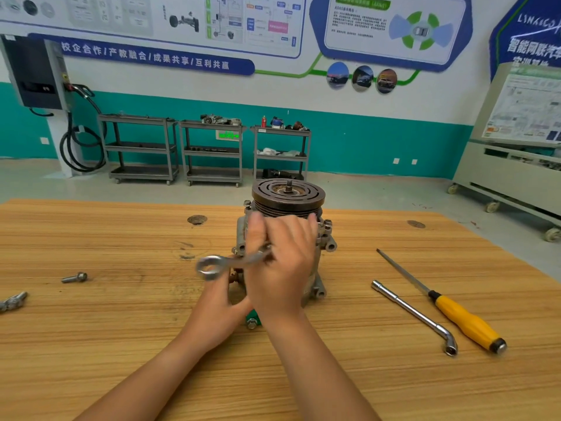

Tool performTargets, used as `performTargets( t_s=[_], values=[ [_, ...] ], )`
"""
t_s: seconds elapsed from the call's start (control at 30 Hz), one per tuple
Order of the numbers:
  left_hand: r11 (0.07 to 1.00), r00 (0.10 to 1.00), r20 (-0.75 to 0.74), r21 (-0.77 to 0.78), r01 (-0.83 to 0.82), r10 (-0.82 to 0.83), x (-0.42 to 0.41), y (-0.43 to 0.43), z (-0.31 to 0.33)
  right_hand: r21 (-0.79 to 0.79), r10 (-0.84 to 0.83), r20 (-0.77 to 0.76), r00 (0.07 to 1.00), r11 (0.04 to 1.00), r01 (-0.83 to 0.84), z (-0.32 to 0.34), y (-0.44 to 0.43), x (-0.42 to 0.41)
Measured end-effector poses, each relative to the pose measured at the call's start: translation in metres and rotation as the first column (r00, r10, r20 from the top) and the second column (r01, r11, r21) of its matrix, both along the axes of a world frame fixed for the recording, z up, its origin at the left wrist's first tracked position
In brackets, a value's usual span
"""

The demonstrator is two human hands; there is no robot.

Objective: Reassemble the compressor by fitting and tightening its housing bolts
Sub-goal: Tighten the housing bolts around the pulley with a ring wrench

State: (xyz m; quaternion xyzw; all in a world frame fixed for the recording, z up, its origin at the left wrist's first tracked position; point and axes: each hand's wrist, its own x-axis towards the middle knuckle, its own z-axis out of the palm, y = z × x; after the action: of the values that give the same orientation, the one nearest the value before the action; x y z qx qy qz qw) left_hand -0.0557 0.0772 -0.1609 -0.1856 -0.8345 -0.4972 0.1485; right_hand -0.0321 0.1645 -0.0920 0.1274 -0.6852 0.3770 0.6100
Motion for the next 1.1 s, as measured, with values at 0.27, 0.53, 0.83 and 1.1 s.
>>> performTargets(
  t_s=[0.27, 0.53, 0.83, 1.1],
  values=[
    [0.997, 0.994, 0.077, -0.009, -0.081, 0.082, -0.001, -0.001, -0.006, 0.03, 0.146, -0.165, 0.976, 0.989, -0.143, 0.022, 0.012, 0.001],
    [0.994, 0.988, 0.114, -0.05, -0.101, 0.106, -0.002, -0.001, -0.007, -0.687, 0.538, -0.529, 0.656, 0.182, -0.703, 0.095, 0.098, 0.019],
    [0.994, 0.987, 0.125, -0.034, -0.103, 0.106, -0.001, -0.001, -0.007, -0.831, 0.611, -0.533, 0.585, -0.247, -0.499, 0.064, 0.113, -0.017],
    [0.994, 0.986, 0.13, -0.031, -0.1, 0.103, -0.001, -0.001, -0.007, -0.838, 0.627, -0.516, 0.584, -0.23, -0.495, 0.063, 0.118, -0.03]
  ],
)
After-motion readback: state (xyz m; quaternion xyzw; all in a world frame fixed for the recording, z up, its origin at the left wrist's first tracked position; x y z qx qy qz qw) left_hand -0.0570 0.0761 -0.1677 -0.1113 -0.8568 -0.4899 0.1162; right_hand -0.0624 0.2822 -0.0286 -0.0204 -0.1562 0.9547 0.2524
